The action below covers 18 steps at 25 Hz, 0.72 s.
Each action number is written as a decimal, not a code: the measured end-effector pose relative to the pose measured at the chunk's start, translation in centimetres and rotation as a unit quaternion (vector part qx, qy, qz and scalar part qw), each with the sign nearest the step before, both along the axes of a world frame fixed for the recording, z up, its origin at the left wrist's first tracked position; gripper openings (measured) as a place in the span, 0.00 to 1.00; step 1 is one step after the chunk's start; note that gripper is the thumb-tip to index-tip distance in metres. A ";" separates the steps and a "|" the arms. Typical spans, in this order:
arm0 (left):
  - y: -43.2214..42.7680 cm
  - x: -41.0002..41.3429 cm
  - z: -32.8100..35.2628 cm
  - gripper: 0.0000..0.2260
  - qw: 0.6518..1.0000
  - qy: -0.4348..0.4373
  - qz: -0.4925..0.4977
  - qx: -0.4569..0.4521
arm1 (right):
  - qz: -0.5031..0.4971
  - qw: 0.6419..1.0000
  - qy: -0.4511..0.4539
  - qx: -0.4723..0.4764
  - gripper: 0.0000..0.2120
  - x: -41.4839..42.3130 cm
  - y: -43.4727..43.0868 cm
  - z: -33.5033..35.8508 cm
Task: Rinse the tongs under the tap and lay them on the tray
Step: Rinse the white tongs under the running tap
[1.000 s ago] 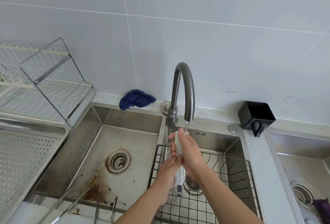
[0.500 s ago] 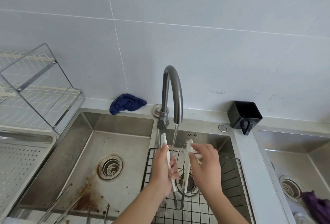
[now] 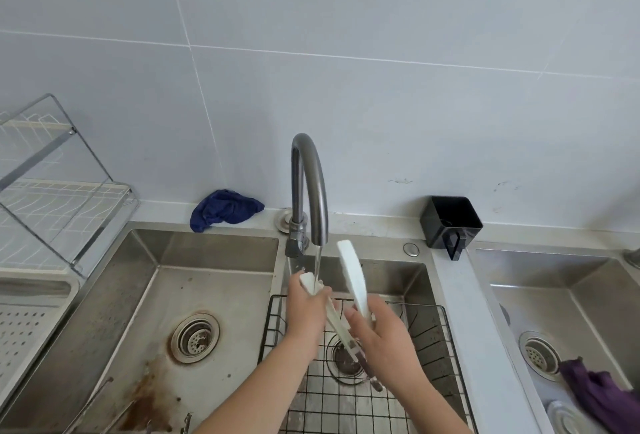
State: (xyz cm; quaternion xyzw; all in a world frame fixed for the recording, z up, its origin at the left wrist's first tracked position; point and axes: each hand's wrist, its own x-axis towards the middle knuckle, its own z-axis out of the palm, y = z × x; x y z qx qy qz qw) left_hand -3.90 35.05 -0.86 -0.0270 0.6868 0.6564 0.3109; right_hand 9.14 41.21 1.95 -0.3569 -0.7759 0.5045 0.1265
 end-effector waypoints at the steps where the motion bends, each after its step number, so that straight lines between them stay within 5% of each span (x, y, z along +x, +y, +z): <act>1: 0.1 -0.1 -0.2 0.19 1.000 0.016 -0.008 -0.004 | 0.007 0.999 -0.018 0.036 0.12 0.0 0.1 0.2; 9: 0.1 -2.7 -1.7 0.04 0.997 -0.030 0.070 -0.025 | 0.050 0.994 -0.060 0.070 0.16 -1.0 0.6 1.4; 18: 0.2 -1.6 -1.0 0.15 0.991 -0.115 0.044 0.044 | 0.113 0.970 -0.141 0.162 0.18 -1.7 0.4 2.3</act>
